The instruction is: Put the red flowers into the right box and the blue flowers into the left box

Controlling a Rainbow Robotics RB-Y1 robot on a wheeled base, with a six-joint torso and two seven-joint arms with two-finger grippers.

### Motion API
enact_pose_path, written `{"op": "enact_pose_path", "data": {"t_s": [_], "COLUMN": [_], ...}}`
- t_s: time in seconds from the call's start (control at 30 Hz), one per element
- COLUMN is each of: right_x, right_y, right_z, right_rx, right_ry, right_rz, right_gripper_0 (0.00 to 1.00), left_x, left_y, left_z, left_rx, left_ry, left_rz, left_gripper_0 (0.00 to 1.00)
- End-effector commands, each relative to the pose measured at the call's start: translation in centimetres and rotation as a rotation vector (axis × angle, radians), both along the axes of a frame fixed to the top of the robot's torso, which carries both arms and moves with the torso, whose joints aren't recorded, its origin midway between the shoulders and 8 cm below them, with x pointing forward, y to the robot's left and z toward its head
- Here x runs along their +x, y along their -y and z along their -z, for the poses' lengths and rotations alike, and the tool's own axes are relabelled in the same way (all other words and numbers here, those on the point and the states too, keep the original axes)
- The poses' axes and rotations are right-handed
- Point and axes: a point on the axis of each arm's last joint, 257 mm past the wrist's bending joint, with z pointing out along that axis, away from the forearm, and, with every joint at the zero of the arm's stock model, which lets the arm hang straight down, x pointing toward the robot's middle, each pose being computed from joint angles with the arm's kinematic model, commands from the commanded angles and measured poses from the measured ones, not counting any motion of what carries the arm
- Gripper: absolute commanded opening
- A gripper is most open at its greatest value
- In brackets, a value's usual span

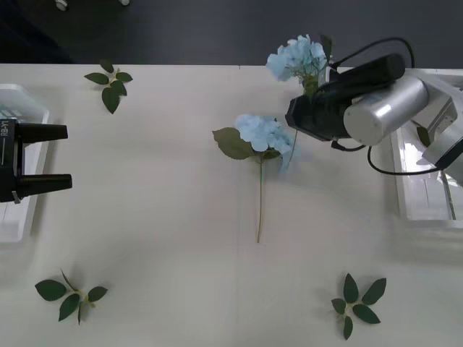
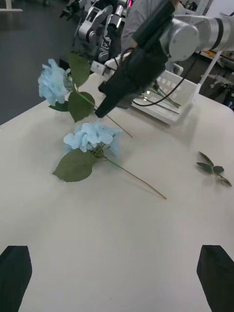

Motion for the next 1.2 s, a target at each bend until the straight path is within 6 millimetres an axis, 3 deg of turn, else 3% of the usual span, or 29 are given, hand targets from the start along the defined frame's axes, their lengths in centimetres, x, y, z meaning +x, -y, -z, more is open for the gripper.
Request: {"op": "enact_pose_path", "data": {"t_s": [0.03,0.17,0.4,0.6,0.8,1.0,1.2], "right_x": [-0.7,-2.7,-7.2,-10.7,-14.2,-20.6,-25.9], "right_y": [0.2,0.7,-0.3,-3.9,-8.1,-13.3,-17.0], "right_z": [-6.0,-10.6,-13.7,-16.6,-19.3,-21.9,-22.6], "right_rx": [0.018,0.065,-0.012,-0.033,0.053,0.24,0.329], "right_ry": [0.091,0.186,0.361,0.61,0.845,1.061,1.094], "right_rz": [-0.054,-0.083,-0.251,-0.431,-0.54,-0.642,-0.759], "right_gripper_0": [0.0,0.0,0.0,0.0,0.0,0.0,0.0], "left_x": [-0.8,-0.7,-0.3,-0.2,-0.3,-0.4,-0.4], "left_y": [0.4,0.7,1.3,2.0,2.8,3.5,4.3], "left_z": [0.0,0.1,0.2,0.2,0.5,0.7,0.9], "left_rx": [0.022,0.019,0.008,-0.021,-0.066,-0.094,-0.11], "left_ry": [0.033,0.032,0.03,0.03,0.024,0.017,0.012], "left_rz": [0.026,0.031,0.03,0.029,0.026,0.03,0.041], "left_gripper_0": [1.0,1.0,1.0,1.0,1.0,1.0,1.0]}}
